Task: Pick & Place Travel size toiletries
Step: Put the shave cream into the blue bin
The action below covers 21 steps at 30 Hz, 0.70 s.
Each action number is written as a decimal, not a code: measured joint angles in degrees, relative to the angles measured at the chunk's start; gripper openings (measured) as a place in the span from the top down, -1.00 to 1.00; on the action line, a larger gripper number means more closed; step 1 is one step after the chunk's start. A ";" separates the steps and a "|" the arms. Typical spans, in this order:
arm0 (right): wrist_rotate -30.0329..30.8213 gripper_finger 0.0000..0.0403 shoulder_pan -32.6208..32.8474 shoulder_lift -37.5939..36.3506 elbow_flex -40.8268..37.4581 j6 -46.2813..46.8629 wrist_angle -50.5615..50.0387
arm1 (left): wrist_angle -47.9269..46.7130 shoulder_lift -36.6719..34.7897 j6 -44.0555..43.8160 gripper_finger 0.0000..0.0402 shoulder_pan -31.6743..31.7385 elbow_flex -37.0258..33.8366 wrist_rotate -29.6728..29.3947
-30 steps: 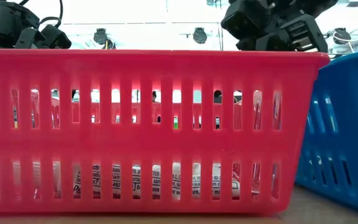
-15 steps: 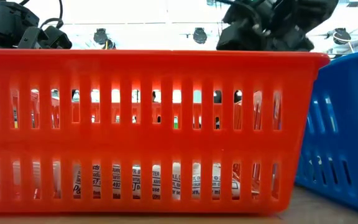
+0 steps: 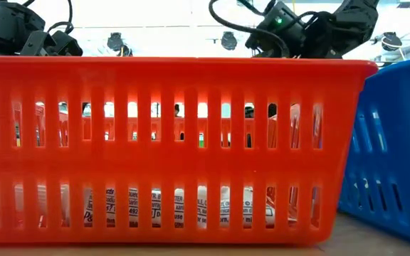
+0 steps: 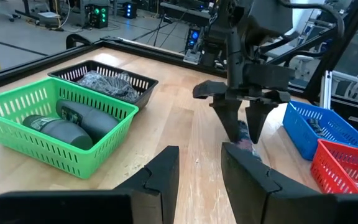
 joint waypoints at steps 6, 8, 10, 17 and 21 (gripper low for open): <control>1.75 0.06 -0.80 0.02 -0.01 5.02 1.40 | -0.04 -0.02 0.02 0.43 0.00 0.00 -0.02; 1.60 0.10 -0.77 0.00 -0.01 6.03 1.77 | -0.03 0.00 0.13 0.43 0.00 0.00 -0.43; 1.58 0.14 -0.73 0.00 -0.01 6.94 1.62 | -0.04 -0.02 0.09 0.43 0.00 0.00 -1.28; 1.78 0.40 -0.75 0.00 -0.01 10.92 1.35 | -0.04 0.00 0.07 0.43 0.00 0.00 -1.44; 1.54 0.67 -0.75 0.00 -0.01 11.70 1.48 | -0.03 -0.02 0.07 0.43 0.00 0.00 -1.44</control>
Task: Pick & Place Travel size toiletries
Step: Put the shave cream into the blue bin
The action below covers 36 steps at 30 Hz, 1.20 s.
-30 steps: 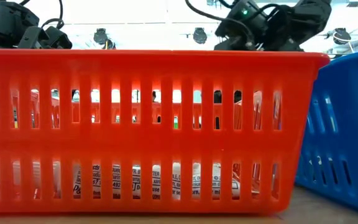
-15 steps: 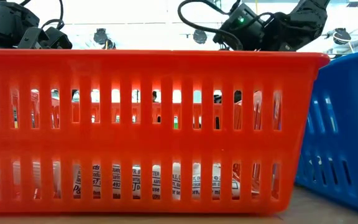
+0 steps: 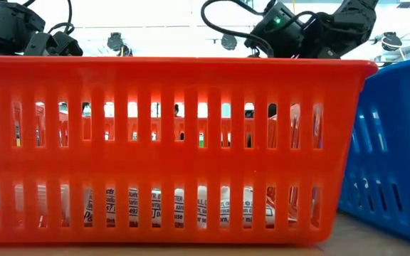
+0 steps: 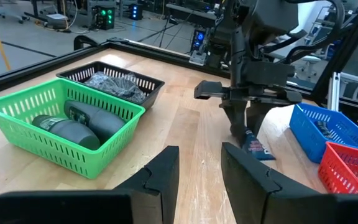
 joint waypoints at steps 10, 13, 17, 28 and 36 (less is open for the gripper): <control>-0.12 0.90 1.30 -8.79 -0.04 1.68 -1.83 | -0.01 0.02 -0.02 0.43 0.00 0.00 -0.04; 0.00 0.87 1.84 -12.79 -0.04 2.47 -3.03 | -0.01 0.02 -0.02 0.43 0.00 0.00 -0.04; 0.03 0.90 2.70 -17.47 -0.04 2.57 -5.05 | -0.01 0.02 -0.03 0.43 0.00 0.00 -0.04; 0.05 0.91 7.32 -29.29 -1.75 6.82 -8.71 | 0.02 0.02 -0.04 0.43 0.00 -0.02 -0.04; 4.98 0.91 15.08 -35.80 -5.24 11.67 -6.67 | 0.17 0.01 -0.04 0.43 0.01 0.00 -0.04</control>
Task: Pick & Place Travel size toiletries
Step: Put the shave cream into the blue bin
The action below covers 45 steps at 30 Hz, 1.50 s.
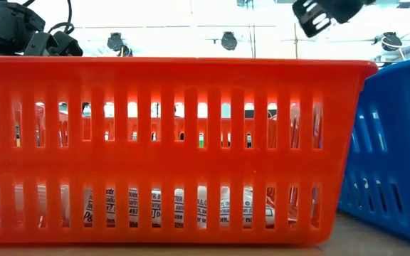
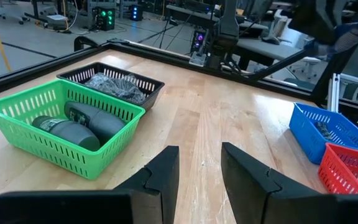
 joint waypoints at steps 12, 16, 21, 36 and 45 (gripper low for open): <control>12.53 0.91 12.52 1.16 -0.25 7.69 1.36 | 0.25 -0.01 -0.02 0.43 0.00 0.00 -0.10; 15.70 0.91 15.73 2.57 -0.25 10.12 3.97 | 0.25 -0.01 -0.02 0.43 0.01 0.00 -1.03; 17.90 0.91 18.05 4.83 -0.25 14.21 5.19 | 0.25 -0.01 -0.35 0.43 0.00 0.00 -1.03; 15.90 0.91 20.37 16.29 3.72 21.28 6.42 | 0.32 0.01 -0.57 0.43 0.01 0.00 -1.09; 13.81 0.90 20.37 23.90 3.75 29.42 6.60 | 0.32 0.01 -1.22 0.43 0.01 0.00 -1.09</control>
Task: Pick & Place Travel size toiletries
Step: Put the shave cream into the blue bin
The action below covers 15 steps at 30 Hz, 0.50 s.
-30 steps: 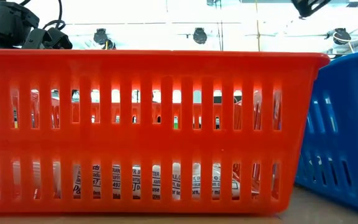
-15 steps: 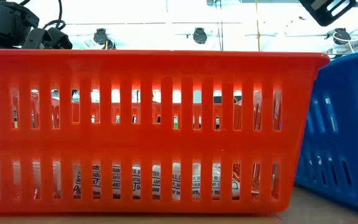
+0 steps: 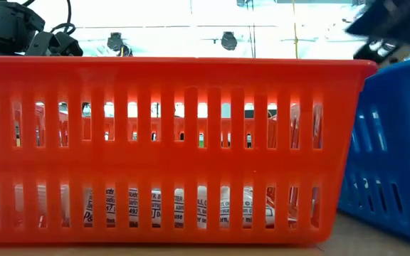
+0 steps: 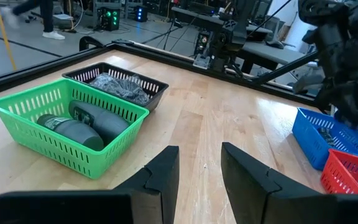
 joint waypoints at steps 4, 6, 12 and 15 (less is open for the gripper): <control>-3.03 0.89 -0.02 1.76 0.00 2.32 0.45 | -0.02 -0.02 -0.02 0.43 0.00 -0.01 0.00; -4.04 0.89 -0.02 2.30 0.00 2.85 0.32 | -0.04 0.00 -0.04 0.43 0.00 -0.02 0.00; -4.24 0.81 -0.02 2.49 0.00 3.18 0.19 | -0.04 -0.01 -0.18 0.43 -0.02 -0.02 0.00; -4.18 0.71 -0.02 2.49 0.00 3.16 0.19 | -0.06 0.00 -0.17 0.43 0.00 0.00 0.00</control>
